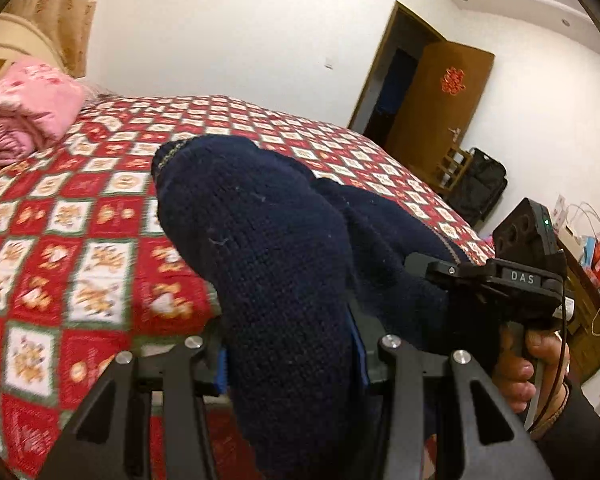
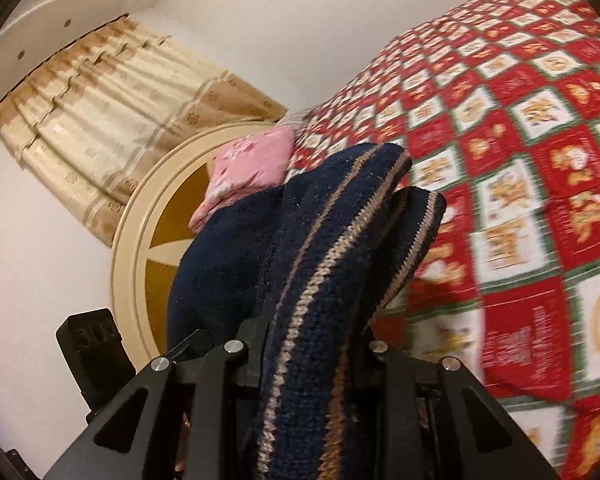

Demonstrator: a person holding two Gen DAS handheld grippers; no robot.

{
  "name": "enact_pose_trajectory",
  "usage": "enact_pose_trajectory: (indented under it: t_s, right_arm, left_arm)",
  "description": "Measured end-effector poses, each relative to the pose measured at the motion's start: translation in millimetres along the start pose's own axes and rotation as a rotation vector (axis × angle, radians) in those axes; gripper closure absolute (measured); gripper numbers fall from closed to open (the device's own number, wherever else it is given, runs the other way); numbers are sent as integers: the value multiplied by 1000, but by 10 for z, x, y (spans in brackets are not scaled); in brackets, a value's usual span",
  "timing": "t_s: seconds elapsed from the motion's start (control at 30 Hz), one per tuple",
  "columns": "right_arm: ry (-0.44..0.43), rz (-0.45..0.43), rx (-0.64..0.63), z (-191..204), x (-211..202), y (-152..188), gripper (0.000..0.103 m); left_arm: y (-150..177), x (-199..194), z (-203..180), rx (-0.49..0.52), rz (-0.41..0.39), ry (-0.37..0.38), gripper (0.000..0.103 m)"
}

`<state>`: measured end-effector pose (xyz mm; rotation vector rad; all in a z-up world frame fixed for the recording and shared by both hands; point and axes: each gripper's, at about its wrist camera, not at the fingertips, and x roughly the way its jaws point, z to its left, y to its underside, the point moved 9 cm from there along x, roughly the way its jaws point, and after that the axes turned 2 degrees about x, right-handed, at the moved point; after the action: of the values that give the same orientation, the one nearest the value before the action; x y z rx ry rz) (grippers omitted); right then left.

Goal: Fold small clothes

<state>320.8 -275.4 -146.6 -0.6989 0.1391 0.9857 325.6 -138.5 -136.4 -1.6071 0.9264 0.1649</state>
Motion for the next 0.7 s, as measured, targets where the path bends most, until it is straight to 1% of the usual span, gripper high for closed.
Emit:
enact_pose_trajectory:
  t_s: [0.2, 0.4, 0.7]
  right_arm:
    - [-46, 49, -46, 480, 362, 211, 77]
    - [-93, 106, -83, 926, 788, 410, 76]
    - [-162, 207, -116, 1410, 1519, 762, 77]
  left_arm:
    - [36, -376, 301, -39, -43, -54, 57]
    - [120, -736, 722, -91, -79, -106, 57]
    - [290, -1180, 1362, -163, -113, -209, 57]
